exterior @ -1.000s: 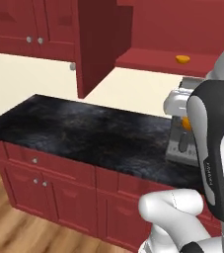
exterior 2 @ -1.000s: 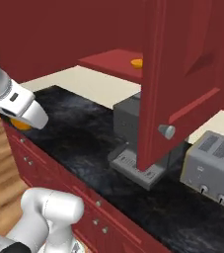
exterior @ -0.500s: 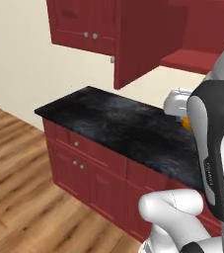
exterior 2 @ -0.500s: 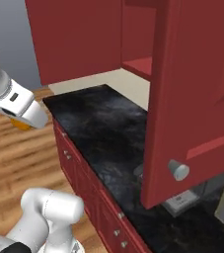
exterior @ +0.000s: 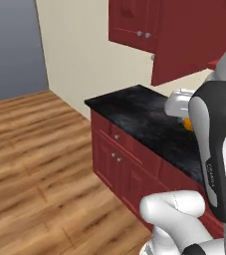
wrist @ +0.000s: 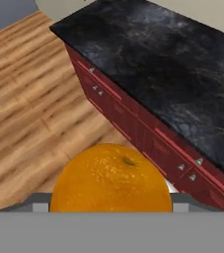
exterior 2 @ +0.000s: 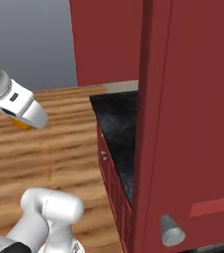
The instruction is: Pick the oranges from the cabinet and place them in one bowl. Pick the banana from the sink and place it in the other bowl.
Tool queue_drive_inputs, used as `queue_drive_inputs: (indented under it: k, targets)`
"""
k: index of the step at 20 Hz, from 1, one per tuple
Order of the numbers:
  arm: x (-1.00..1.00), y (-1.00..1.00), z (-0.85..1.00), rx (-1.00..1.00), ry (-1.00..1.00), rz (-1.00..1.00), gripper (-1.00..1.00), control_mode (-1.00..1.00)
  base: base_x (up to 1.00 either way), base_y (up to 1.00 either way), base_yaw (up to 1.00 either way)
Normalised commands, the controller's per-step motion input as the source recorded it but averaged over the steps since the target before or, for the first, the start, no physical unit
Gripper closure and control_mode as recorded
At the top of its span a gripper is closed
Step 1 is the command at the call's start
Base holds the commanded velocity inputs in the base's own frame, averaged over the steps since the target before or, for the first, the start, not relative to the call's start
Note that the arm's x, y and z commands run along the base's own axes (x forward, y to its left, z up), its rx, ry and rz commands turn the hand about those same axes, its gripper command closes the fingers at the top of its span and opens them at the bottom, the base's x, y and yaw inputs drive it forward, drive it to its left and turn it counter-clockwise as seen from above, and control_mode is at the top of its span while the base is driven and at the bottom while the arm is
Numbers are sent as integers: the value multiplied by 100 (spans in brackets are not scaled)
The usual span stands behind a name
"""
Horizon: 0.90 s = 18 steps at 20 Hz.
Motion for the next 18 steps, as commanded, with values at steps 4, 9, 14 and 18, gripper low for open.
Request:
queue_drive_inputs:
  k: [4,9,14,18]
  targets:
    - [0,0,0,0,0,0,100,100,0,27,48]
    - [0,0,0,0,0,0,100,100,0,34,46]
    - [0,0,0,0,0,0,100,100,0,35,45]
    - [0,0,0,0,0,0,100,100,0,34,45]
